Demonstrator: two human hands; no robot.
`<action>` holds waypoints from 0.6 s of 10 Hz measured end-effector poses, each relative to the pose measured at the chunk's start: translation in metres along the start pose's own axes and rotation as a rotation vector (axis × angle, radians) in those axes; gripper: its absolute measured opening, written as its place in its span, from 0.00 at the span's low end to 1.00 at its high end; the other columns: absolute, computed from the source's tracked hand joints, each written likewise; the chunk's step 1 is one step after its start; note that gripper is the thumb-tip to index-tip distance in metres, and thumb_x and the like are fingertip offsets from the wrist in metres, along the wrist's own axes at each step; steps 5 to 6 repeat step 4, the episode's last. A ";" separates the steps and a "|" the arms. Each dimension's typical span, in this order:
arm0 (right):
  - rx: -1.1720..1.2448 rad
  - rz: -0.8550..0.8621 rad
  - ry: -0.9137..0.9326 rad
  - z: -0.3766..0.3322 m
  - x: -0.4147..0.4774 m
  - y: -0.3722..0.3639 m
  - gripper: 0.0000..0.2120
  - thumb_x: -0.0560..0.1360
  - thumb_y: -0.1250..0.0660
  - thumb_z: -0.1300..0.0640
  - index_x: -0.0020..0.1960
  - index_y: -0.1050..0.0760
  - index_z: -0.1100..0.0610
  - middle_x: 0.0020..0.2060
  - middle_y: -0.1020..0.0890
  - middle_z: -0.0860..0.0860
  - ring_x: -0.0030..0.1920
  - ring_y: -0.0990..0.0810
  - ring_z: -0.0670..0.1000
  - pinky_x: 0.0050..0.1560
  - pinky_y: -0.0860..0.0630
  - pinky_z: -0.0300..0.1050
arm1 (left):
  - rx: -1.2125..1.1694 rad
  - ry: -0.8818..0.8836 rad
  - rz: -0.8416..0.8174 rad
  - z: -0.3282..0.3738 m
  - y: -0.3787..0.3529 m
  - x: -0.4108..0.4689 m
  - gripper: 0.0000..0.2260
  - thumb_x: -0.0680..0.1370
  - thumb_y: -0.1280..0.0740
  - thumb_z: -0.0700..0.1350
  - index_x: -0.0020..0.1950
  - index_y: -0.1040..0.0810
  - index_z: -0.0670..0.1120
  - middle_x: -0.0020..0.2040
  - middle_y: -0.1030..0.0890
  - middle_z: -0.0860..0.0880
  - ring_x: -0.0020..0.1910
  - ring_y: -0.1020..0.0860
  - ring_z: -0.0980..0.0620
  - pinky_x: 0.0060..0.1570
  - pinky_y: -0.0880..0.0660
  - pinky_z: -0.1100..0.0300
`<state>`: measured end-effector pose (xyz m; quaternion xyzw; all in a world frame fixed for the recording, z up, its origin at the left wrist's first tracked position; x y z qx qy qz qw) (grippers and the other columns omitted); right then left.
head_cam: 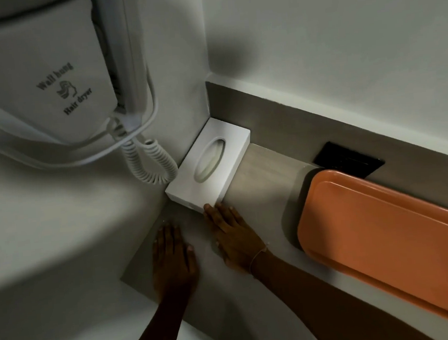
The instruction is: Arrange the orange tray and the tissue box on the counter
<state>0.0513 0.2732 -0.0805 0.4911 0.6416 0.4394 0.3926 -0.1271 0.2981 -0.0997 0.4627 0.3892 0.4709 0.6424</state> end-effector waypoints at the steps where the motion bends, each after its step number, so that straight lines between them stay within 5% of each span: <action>1: -0.009 0.006 -0.016 -0.007 0.002 0.001 0.44 0.72 0.33 0.56 0.79 0.57 0.58 0.78 0.58 0.51 0.77 0.58 0.58 0.74 0.62 0.57 | 0.005 -0.005 -0.008 -0.002 -0.001 0.000 0.27 0.78 0.51 0.54 0.77 0.46 0.47 0.78 0.43 0.44 0.78 0.47 0.46 0.76 0.48 0.49; 3: 0.013 0.055 -0.065 -0.019 -0.022 0.028 0.38 0.73 0.37 0.57 0.78 0.50 0.56 0.79 0.50 0.55 0.78 0.56 0.61 0.75 0.53 0.66 | 0.000 -0.020 -0.046 0.002 0.005 -0.004 0.29 0.78 0.54 0.56 0.77 0.48 0.44 0.78 0.44 0.41 0.78 0.47 0.44 0.76 0.48 0.47; 4: 0.308 0.181 -0.209 -0.028 -0.064 0.050 0.40 0.72 0.39 0.59 0.79 0.54 0.50 0.80 0.57 0.47 0.78 0.63 0.52 0.76 0.57 0.62 | -0.036 -0.062 -0.076 0.011 0.012 -0.005 0.30 0.77 0.55 0.55 0.75 0.43 0.40 0.76 0.39 0.38 0.77 0.44 0.41 0.75 0.45 0.45; 6: 0.308 0.181 -0.209 -0.028 -0.064 0.050 0.40 0.72 0.39 0.59 0.79 0.54 0.50 0.80 0.57 0.47 0.78 0.63 0.52 0.76 0.57 0.62 | -0.036 -0.062 -0.076 0.011 0.012 -0.005 0.30 0.77 0.55 0.55 0.75 0.43 0.40 0.76 0.39 0.38 0.77 0.44 0.41 0.75 0.45 0.45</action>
Point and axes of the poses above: each hand's wrist, its own x-axis towards the middle knuckle, its own y-axis out of the back of the hand, z = x × y, the point moved 2 cm from there along x, towards the middle knuckle
